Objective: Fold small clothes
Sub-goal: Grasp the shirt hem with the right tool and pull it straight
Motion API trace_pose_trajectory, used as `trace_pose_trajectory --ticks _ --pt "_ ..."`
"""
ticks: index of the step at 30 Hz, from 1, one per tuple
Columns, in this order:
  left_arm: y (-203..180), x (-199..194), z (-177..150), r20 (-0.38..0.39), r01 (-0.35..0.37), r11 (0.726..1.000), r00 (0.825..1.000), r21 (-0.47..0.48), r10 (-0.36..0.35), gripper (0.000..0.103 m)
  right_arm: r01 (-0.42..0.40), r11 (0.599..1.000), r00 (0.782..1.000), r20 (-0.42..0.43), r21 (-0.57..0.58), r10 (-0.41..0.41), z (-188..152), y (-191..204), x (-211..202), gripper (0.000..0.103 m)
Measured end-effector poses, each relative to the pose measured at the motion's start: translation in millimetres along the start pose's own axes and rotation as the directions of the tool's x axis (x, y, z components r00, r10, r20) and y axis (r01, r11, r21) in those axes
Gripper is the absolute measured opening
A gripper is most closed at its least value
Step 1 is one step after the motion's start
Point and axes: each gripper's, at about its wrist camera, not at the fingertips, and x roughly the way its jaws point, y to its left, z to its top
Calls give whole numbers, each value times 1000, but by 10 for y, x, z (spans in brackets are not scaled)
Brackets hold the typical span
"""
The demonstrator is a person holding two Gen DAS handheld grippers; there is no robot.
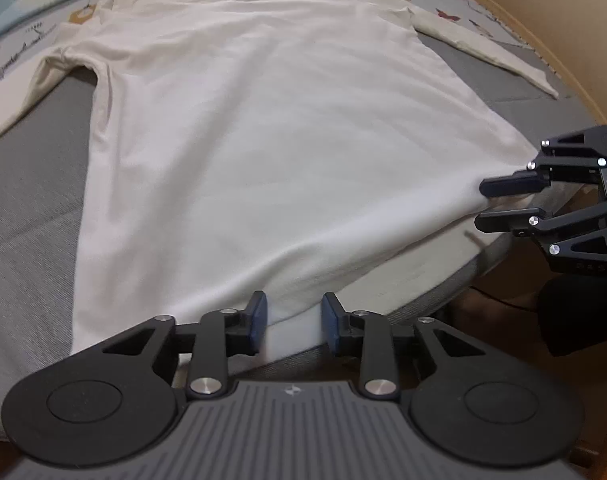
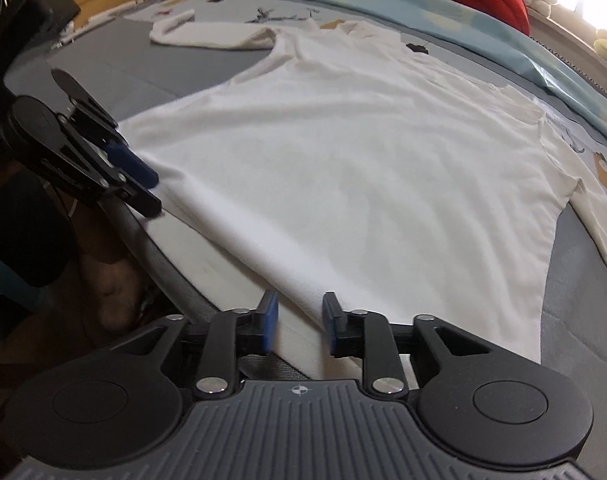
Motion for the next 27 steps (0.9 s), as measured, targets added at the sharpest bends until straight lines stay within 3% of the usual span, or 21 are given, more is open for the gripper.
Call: trace_pose_trajectory --ticks 6,11,14,16,20,25,27 --pt "-32 -7 30 -9 -47 999 999 6 47 5 53 998 998 -43 -44 -55 32 39 208 49" --pt "-55 -149 45 31 -45 999 998 6 45 2 64 997 996 -60 -32 -66 92 -3 292 51" --pt "-18 -347 64 84 -24 1000 996 -3 24 2 53 999 997 -63 0 -53 121 -65 252 48" --pt "39 -449 68 110 3 1000 994 -18 -1 2 48 999 997 -61 13 -47 122 -98 212 40" --pt "111 -562 56 127 28 1000 991 -11 -27 2 -7 999 999 -47 54 9 93 -184 69 3" --pt "227 -576 24 73 121 992 990 -39 -118 2 -146 963 985 -57 225 163 44 -449 -174 2" --pt "278 -584 12 53 132 990 990 -48 -129 2 -94 967 990 -78 238 115 16 -536 -247 4"
